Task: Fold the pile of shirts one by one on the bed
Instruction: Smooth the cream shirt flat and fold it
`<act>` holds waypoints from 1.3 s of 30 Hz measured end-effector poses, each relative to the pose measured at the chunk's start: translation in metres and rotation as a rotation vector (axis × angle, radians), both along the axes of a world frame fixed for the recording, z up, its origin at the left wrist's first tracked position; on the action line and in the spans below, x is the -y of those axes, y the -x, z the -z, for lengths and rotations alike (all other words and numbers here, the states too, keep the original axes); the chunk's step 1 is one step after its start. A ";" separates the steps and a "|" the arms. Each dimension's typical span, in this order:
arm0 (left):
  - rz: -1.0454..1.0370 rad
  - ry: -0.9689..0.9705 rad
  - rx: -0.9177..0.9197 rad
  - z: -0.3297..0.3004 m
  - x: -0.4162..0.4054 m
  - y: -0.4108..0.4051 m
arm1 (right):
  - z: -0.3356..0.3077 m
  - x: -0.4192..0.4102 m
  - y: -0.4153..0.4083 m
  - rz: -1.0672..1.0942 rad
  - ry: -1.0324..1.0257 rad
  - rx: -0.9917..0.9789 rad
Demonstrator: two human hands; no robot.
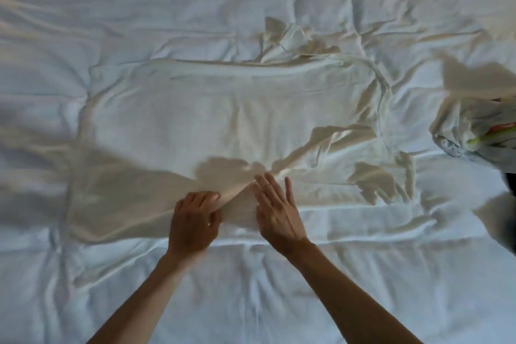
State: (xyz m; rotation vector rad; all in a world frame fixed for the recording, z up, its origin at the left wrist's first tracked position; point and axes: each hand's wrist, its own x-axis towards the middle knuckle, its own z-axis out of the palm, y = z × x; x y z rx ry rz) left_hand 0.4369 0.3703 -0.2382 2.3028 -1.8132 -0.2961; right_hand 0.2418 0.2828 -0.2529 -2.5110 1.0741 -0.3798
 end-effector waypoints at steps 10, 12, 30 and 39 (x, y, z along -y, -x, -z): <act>-0.276 -0.136 -0.003 -0.034 -0.073 -0.095 | 0.003 -0.002 -0.084 -0.163 -0.017 -0.066; -0.393 -0.133 -0.056 -0.050 -0.073 -0.117 | 0.000 0.003 -0.090 -0.123 -0.030 -0.068; -0.868 0.185 -0.703 -0.042 -0.069 -0.233 | -0.020 0.039 -0.116 0.015 -0.287 -0.194; -0.906 0.155 -0.428 -0.013 -0.071 -0.216 | -0.012 0.036 -0.110 -0.017 -0.145 -0.165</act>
